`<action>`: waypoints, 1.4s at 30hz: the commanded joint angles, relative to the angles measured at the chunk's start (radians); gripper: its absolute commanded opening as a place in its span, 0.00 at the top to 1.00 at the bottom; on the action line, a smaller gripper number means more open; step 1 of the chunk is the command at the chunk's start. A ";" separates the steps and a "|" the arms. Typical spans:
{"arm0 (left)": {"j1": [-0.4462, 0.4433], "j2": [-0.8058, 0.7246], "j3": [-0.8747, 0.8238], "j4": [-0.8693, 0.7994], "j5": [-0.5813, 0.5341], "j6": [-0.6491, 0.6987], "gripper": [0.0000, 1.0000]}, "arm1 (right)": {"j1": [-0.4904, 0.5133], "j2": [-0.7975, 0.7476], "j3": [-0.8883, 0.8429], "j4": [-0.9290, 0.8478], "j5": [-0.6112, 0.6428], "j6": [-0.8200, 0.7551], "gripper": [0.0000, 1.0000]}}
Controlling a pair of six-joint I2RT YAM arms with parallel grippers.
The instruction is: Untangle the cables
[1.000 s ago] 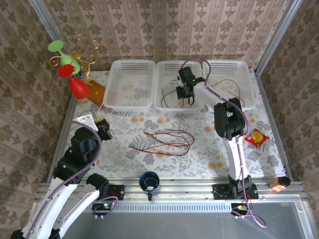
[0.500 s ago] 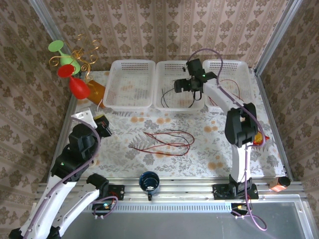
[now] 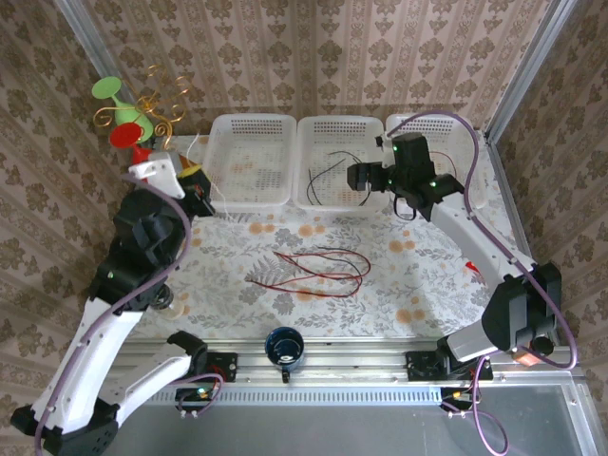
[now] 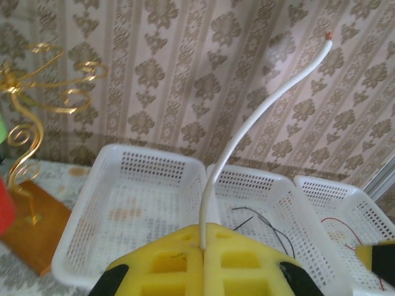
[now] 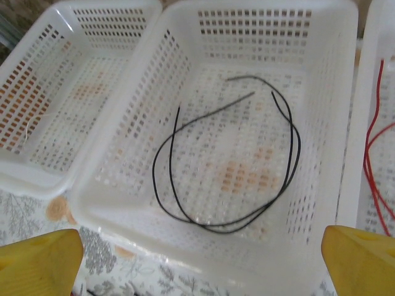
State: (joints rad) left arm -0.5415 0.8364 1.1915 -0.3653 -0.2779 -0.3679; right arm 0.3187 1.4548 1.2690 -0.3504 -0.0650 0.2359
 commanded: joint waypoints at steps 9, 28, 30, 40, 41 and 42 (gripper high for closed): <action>0.000 0.290 0.371 0.131 0.121 0.196 1.00 | -0.012 -0.198 -0.191 0.047 -0.011 0.020 0.00; 0.036 0.659 0.774 0.328 0.052 0.620 1.00 | -0.065 -0.302 -0.232 0.000 -0.020 -0.017 0.00; 0.050 0.678 0.772 0.340 0.053 0.634 1.00 | -0.069 -0.308 -0.232 -0.005 -0.021 -0.021 0.00; 0.130 0.744 0.670 0.351 0.094 0.596 1.00 | -0.087 -0.333 -0.224 -0.032 -0.025 -0.041 0.00; 0.133 0.748 0.654 0.350 0.094 0.590 1.00 | -0.087 -0.333 -0.226 -0.032 -0.025 -0.041 0.00; 0.135 0.753 0.635 0.345 0.095 0.584 1.00 | -0.089 -0.335 -0.227 -0.034 -0.025 -0.042 0.00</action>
State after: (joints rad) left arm -0.4198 1.5784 1.8572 -0.0368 -0.2012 0.2382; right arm 0.2359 1.1450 1.0500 -0.3485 -0.0807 0.2115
